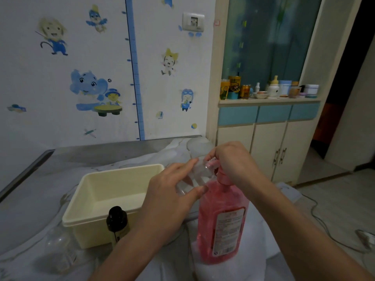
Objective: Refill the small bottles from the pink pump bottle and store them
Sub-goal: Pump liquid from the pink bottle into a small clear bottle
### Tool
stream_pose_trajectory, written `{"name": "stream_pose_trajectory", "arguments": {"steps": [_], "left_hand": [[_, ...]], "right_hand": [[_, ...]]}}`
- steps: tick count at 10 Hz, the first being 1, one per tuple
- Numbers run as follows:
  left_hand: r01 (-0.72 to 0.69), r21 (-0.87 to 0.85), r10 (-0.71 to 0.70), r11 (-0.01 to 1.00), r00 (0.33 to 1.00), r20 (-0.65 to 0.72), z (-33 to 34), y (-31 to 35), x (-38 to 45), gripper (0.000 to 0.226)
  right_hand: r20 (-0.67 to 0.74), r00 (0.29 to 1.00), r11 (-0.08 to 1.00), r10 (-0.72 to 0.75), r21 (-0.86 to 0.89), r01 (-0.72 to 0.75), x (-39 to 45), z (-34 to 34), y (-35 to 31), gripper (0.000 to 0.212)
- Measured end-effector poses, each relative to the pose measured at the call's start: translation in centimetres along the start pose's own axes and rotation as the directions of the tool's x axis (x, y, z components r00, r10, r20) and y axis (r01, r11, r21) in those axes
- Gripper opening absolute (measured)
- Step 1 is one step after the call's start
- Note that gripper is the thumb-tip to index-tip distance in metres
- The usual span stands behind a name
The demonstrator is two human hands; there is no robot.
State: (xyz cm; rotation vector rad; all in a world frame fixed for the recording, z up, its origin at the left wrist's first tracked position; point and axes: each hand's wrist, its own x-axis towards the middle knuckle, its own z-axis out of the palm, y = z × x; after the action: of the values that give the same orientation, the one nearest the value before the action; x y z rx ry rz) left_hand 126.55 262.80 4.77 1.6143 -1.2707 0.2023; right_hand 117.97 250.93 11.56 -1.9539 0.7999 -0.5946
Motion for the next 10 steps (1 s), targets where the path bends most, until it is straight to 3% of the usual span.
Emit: {"name": "stream_pose_trajectory", "arguments": {"steps": [3, 5, 6, 7, 8, 9, 10], "left_hand": [[-0.029, -0.003, 0.029, 1.0, 0.999, -0.028, -0.4, 0.4, 0.1, 0.059], [-0.03, 0.025, 0.03, 0.999, 1.0, -0.007, -0.1, 0.0, 0.1, 0.058], [-0.025, 0.005, 0.025, 1.0, 1.0, -0.018, -0.2, 0.2, 0.1, 0.058], [-0.023, -0.022, 0.022, 0.999, 0.999, -0.03, -0.4, 0.3, 0.1, 0.058], [-0.022, -0.016, 0.021, 1.0, 0.999, -0.029, -0.4, 0.5, 0.0, 0.059], [-0.016, -0.005, 0.016, 1.0, 1.0, -0.016, -0.3, 0.2, 0.0, 0.059], [-0.016, 0.007, 0.017, 1.0, 1.0, -0.007, -0.1, 0.1, -0.1, 0.06]], "right_hand": [[0.02, 0.998, 0.996, -0.067, -0.051, 0.068, 0.3, -0.3, -0.3, 0.03], [-0.028, 0.999, 0.998, 0.038, 0.05, -0.037, 0.4, 0.2, 0.6, 0.036], [0.137, 0.99, 0.988, 0.026, -0.155, -0.004, 1.8, 0.1, -0.2, 0.015], [0.225, 0.971, 0.985, 0.083, -0.166, -0.046, 1.9, 0.1, -1.3, 0.027], [0.112, 0.994, 0.99, -0.008, -0.141, 0.024, 1.2, -0.3, -0.6, 0.021], [-0.024, 1.0, 0.999, -0.002, 0.038, 0.003, 0.5, -0.2, 0.9, 0.029], [-0.008, 0.999, 0.992, 0.043, 0.115, -0.042, 0.3, 0.2, 0.9, 0.029]]}}
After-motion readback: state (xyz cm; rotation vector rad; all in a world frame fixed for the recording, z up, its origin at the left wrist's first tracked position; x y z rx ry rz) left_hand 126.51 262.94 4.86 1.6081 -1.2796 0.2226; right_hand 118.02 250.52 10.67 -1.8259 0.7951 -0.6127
